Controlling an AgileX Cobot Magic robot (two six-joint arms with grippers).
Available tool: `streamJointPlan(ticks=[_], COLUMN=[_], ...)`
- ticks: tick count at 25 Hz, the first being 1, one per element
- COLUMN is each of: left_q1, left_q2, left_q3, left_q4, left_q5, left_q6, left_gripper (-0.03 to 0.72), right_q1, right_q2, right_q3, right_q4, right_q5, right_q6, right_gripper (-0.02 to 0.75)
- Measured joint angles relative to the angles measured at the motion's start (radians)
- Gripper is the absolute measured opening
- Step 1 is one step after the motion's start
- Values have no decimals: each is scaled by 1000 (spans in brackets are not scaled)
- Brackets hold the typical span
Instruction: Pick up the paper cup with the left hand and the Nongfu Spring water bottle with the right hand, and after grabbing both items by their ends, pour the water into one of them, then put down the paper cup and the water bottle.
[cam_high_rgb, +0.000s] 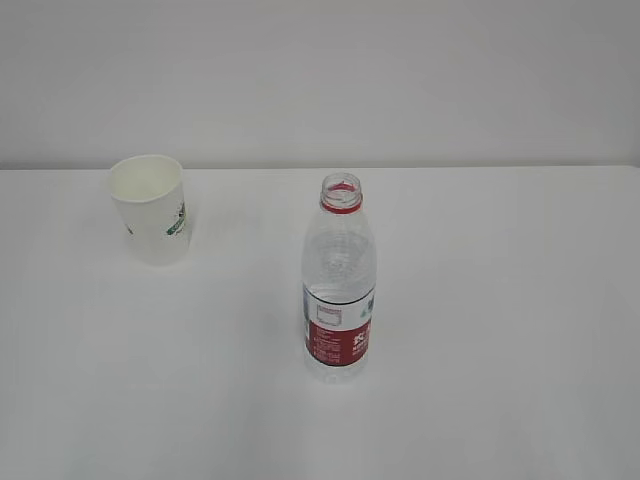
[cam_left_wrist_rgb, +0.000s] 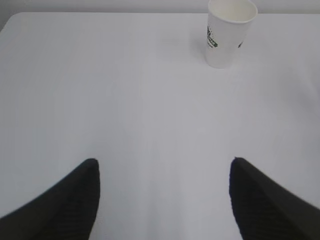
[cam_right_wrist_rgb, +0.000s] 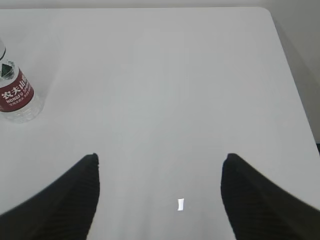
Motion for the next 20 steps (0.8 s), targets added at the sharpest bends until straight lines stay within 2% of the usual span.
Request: streamJointPlan(ticks=[8,20], left_q1=[0,-21], left_q2=[0,0], left_q3=[0,0], left_q4=[0,0], left_q5=[0,0], left_q6=[0,0], left_gripper=[585,542], right_q1=[0,0], right_q2=[0,0], right_q3=[0,0], right_q4=[0,0], right_q5=[0,0], right_q6=[0,0], right_gripper=[568,568])
